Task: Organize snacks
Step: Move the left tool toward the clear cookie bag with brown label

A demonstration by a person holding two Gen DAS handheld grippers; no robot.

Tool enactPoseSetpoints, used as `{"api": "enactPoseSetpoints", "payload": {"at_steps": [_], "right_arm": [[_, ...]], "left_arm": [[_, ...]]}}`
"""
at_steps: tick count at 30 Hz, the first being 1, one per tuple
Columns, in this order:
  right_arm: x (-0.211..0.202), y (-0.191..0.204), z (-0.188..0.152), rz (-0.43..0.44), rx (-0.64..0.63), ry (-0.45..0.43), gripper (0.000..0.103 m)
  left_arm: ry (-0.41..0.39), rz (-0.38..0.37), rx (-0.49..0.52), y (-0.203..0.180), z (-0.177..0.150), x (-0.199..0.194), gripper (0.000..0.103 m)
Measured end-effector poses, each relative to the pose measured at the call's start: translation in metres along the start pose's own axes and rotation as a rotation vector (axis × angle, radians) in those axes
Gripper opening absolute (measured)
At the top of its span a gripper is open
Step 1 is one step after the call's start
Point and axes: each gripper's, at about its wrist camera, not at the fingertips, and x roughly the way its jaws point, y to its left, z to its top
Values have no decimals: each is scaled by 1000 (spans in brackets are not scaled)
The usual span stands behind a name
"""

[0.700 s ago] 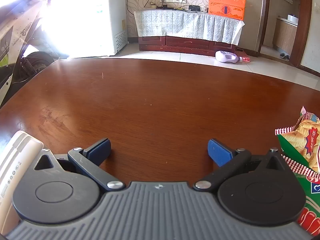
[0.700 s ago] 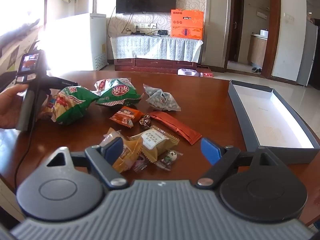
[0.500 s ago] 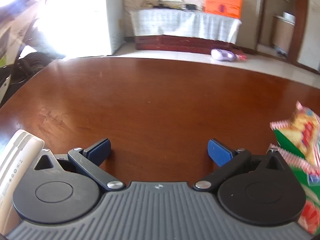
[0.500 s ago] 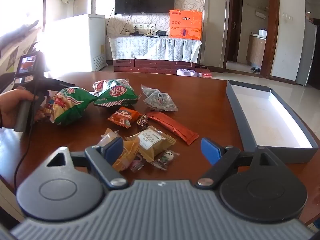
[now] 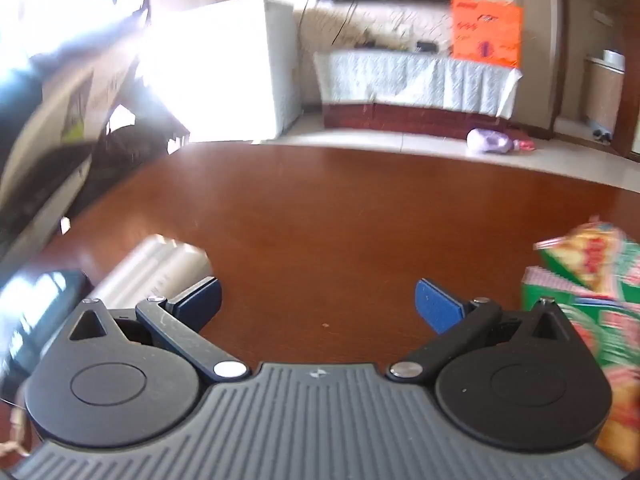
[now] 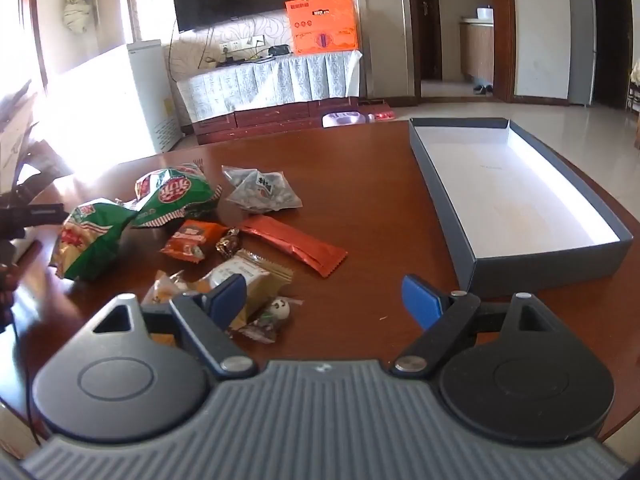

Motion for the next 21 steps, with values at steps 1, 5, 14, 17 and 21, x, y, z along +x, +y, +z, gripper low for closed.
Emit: {"api": "enactPoseSetpoints", "payload": {"at_steps": [1,5,14,17,21], "right_arm": [[0,0,-1,3,-3,1,86],[-5,2,-1,8,-38,-13,86],[-14,-7,-2,-15,-67,-33,86],[-19,-9,-2,-3,-70,-41,86],[-24,-8,-4,14,-89,-60,86]], "left_arm": [[-29,-11,12,-8,1,-20,103],[-95,-131,8,-46,-2,-90,103],[-95,-281,134,-142,-46,-184,103],[-79,-308,197,-175,-63,-199,103],[-50,-324,171,-191,-74,-210,103]]}}
